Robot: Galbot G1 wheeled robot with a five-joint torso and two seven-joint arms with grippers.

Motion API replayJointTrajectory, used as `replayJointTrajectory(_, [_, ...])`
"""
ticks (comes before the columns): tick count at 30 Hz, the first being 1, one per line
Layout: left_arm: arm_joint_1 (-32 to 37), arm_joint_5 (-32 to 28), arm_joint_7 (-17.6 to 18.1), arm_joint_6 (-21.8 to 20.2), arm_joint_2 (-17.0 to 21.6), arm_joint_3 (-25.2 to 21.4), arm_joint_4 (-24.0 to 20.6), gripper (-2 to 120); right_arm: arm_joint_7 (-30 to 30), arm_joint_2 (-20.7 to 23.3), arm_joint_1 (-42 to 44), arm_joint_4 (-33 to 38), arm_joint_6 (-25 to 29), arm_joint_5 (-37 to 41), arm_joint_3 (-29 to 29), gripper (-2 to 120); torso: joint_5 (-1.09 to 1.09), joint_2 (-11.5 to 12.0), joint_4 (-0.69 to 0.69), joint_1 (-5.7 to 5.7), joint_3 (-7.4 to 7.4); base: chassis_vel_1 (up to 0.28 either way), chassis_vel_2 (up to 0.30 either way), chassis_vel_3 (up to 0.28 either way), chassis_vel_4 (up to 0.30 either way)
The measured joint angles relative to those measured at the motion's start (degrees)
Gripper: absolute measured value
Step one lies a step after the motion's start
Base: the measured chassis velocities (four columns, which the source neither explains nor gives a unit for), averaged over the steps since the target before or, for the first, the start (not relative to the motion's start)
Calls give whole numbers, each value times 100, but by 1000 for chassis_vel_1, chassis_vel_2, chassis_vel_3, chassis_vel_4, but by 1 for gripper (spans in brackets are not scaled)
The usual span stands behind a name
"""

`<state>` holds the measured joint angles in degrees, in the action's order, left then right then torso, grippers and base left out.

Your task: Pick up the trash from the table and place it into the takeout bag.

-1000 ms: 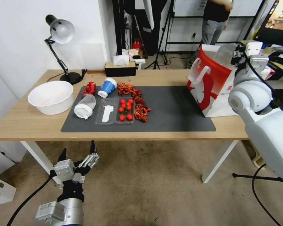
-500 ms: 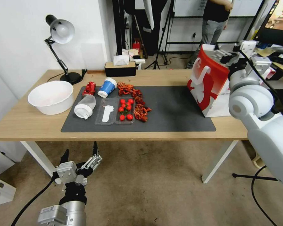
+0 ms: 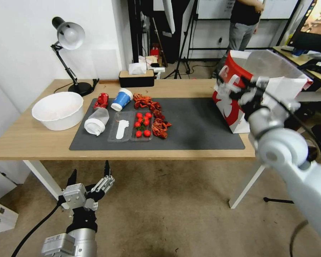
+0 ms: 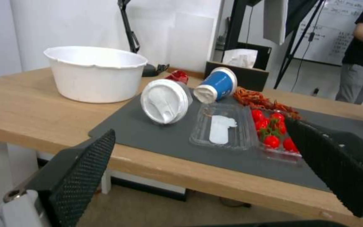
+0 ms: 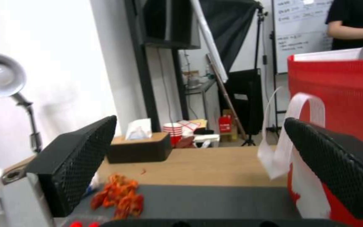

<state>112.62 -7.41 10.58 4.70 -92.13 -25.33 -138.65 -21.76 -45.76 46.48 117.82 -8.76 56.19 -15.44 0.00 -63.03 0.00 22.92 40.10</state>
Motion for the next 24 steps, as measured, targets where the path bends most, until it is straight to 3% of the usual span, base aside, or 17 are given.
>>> replayJointTrajectory(2, [-6,-12,5,12,0,-9,0,100,554,64,839,202,255,-136,-291,100,3,0,-3,0,0,0,0,0,0])
replayJointTrajectory(6, [-42,-31,7,15,0,-15,19,100,1037,54,1693,407,549,-459,-691,100,0,0,-1,0,0,0,0,0,0])
replayJointTrajectory(11, [-49,-50,7,15,0,-9,53,100,1495,0,2764,511,1091,-1068,-930,100,0,0,0,0,0,0,0,0,0])
replayJointTrajectory(15, [-76,-85,9,7,11,-14,63,100,1627,-117,3126,505,1276,-1353,-997,100,-1,0,0,0,0,0,0,0,0])
replayJointTrajectory(21, [-249,-257,15,-103,233,-116,120,100,1737,-875,4307,463,1887,-2269,-1034,100,-1,1,0,-1,0,0,0,0,0])
replayJointTrajectory(24, [-306,-329,15,-134,301,-185,141,100,1758,-1047,4569,398,2045,-2494,-1009,100,-1,1,-2,-1,0,0,0,0,0])
